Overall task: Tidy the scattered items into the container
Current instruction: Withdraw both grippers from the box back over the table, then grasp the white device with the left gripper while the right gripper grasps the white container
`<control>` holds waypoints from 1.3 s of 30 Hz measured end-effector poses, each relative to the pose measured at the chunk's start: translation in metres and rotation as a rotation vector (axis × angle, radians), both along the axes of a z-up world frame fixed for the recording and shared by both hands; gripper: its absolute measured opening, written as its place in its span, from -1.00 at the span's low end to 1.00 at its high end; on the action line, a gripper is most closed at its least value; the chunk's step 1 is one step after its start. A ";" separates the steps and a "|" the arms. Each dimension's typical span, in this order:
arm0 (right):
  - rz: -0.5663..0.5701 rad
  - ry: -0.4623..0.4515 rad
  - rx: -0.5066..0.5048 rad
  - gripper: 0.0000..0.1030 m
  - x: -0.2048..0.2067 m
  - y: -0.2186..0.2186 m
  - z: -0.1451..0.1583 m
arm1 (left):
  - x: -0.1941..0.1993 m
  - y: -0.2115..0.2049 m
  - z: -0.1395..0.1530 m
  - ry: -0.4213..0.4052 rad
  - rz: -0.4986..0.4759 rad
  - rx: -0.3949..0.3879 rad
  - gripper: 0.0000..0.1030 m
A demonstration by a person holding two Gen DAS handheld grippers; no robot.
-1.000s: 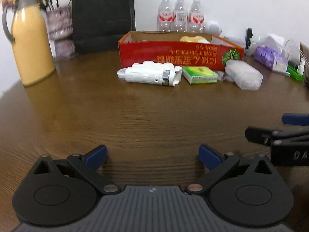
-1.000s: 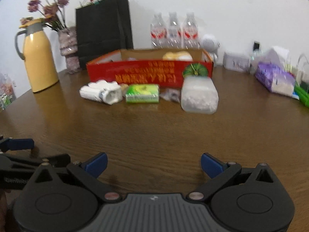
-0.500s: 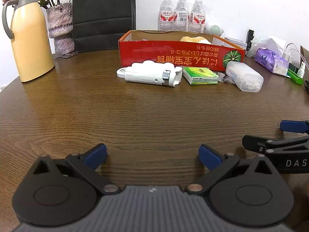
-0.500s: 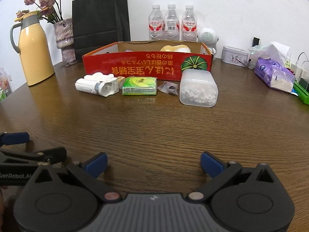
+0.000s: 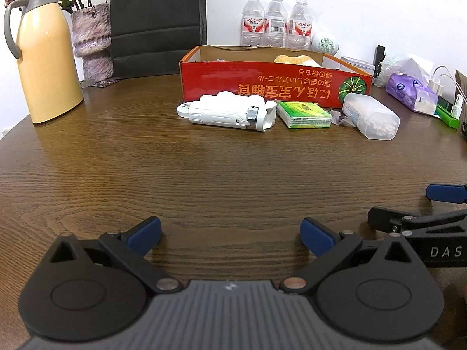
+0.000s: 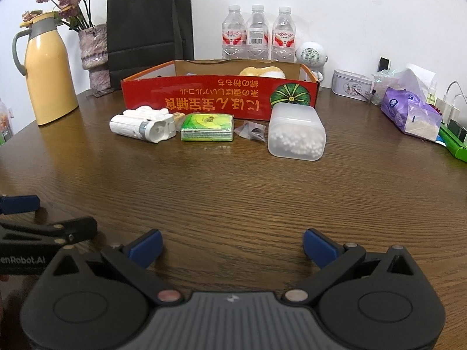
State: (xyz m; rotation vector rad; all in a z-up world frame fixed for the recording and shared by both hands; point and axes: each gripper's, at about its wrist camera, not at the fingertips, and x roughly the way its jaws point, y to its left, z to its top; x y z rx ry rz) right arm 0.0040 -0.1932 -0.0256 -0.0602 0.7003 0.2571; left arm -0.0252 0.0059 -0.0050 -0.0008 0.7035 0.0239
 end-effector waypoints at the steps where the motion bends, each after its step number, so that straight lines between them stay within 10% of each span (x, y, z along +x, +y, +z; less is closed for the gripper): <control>1: 0.000 0.000 0.000 1.00 0.000 0.000 0.000 | 0.000 0.000 0.000 0.000 0.000 0.000 1.00; 39: -0.008 0.000 -0.002 1.00 0.001 -0.002 0.000 | 0.007 0.001 0.003 -0.018 -0.051 -0.008 1.00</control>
